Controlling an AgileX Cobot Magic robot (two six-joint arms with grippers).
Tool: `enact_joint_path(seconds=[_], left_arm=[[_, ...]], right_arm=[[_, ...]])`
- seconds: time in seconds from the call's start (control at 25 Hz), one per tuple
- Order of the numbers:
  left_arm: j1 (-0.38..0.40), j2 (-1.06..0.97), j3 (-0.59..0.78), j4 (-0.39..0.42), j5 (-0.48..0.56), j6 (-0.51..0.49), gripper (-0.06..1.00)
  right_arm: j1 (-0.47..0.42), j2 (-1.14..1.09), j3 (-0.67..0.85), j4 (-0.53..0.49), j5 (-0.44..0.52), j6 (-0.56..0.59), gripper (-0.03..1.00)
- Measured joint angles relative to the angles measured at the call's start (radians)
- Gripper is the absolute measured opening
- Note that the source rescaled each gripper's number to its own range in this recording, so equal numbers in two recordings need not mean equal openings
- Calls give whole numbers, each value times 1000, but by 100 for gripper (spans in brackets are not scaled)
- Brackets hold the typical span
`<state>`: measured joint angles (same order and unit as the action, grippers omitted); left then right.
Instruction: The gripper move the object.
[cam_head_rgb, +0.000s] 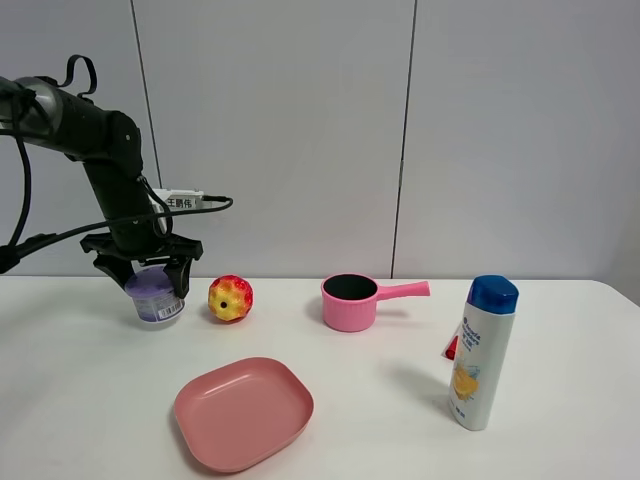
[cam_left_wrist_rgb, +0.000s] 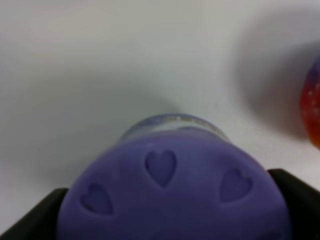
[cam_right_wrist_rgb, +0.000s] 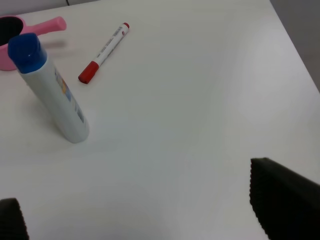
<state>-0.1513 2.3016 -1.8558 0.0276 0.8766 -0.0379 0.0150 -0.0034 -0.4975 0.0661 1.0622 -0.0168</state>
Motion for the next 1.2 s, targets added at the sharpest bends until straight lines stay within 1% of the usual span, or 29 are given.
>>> enact_joint_path(seconds=[0.04,0.08,0.24,0.28,0.36,0.44,0.52,0.6,0.76,0.88,1.08,1.2], left_arm=[[-2,-10,0,10,-1,2,10],[-3,-20,0,24,-4,4,13],[-5,-36,-1,62,-8,8,39],[-5,-36,-1,64,-8,9,44],[-6,-36,-1,68,-6,11,47],[-8,-37,-1,68,6,11,48],[-16,-57,-1,74,41,11,48],[-30,-98,-1,100,82,23,48],[-66,-236,-1,134,205,60,49],[-81,-338,-21,138,310,64,49],[-81,-520,-29,148,332,54,49],[-81,-654,-17,148,333,29,49]], right_arm=[[0,0,0,0,0,0,100],[0,0,0,0,0,0,100],[0,0,0,0,0,0,100],[0,0,0,0,0,0,100],[0,0,0,0,0,0,100],[0,0,0,0,0,0,100],[0,0,0,0,0,0,100],[0,0,0,0,0,0,100],[0,0,0,0,0,0,100],[0,0,0,0,0,0,100],[0,0,0,0,0,0,100],[0,0,0,0,0,0,100]])
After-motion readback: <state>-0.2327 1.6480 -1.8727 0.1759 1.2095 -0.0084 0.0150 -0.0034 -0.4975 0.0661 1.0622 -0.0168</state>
